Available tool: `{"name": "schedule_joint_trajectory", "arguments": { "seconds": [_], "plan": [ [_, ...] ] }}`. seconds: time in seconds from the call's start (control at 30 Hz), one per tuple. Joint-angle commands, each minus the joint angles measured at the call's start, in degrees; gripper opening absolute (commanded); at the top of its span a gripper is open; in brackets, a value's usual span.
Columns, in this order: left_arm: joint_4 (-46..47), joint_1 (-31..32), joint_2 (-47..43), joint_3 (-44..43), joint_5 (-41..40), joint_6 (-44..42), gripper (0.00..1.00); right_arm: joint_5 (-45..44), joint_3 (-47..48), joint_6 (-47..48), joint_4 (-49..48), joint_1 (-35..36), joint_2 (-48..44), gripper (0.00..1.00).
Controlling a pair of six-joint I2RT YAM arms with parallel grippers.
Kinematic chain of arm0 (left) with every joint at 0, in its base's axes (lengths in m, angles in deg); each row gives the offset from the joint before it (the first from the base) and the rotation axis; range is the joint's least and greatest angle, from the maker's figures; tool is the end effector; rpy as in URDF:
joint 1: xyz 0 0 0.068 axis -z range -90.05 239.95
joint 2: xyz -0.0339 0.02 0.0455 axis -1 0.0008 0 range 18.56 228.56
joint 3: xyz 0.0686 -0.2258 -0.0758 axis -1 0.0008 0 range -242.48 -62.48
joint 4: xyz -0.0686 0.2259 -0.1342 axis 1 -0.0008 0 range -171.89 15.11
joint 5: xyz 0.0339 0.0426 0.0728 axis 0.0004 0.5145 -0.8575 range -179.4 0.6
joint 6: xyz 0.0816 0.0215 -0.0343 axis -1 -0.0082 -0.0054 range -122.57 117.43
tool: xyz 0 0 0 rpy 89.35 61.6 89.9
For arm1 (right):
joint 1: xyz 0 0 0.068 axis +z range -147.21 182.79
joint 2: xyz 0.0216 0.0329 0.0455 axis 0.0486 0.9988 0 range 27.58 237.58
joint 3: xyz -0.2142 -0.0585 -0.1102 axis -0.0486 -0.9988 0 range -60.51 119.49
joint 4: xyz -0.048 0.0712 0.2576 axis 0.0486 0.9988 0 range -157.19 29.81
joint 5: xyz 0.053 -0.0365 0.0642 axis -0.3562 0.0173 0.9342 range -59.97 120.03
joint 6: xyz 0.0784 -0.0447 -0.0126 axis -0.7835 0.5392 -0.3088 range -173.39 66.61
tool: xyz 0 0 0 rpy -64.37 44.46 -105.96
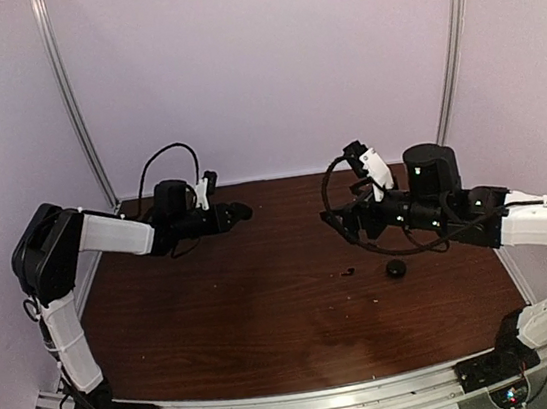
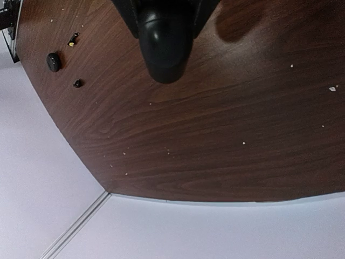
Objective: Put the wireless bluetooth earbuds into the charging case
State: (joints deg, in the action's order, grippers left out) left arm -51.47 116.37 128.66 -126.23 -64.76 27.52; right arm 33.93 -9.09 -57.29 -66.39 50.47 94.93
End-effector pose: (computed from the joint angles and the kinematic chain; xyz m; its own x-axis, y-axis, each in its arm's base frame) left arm 0.3952 -0.2343 0.1357 -0.6771 -0.1724 -0.7154 0.4725 0.6435 -0.6022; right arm 0.2245 0.2548 0.2760 -0.2465 -0.1700 -0.9541 -0.7666 0.6365 0.0847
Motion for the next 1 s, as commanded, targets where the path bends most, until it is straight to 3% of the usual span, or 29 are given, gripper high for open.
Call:
{"name": "schedule_joint_trajectory", "arguments": {
  "seconds": [0.0, 0.47, 0.97],
  "plan": [
    [-6.9, -0.6, 5.6, -6.9, -1.1, 1.7, 0.00, -0.2, -0.7, -5.9, 3.1, -3.1, 0.0, 1.00],
    [-11.5, -2.5, 11.2, -8.3, -0.1, 5.5, 0.01, 4.4, -3.7, -12.8, 9.2, -10.8, 0.0, 1.00],
    [-15.1, -3.4, 10.8, -7.0, -2.8, 6.6, 0.25, 2.1, -5.7, -19.9, 18.3, -14.6, -0.7, 1.00]
  ]
}}
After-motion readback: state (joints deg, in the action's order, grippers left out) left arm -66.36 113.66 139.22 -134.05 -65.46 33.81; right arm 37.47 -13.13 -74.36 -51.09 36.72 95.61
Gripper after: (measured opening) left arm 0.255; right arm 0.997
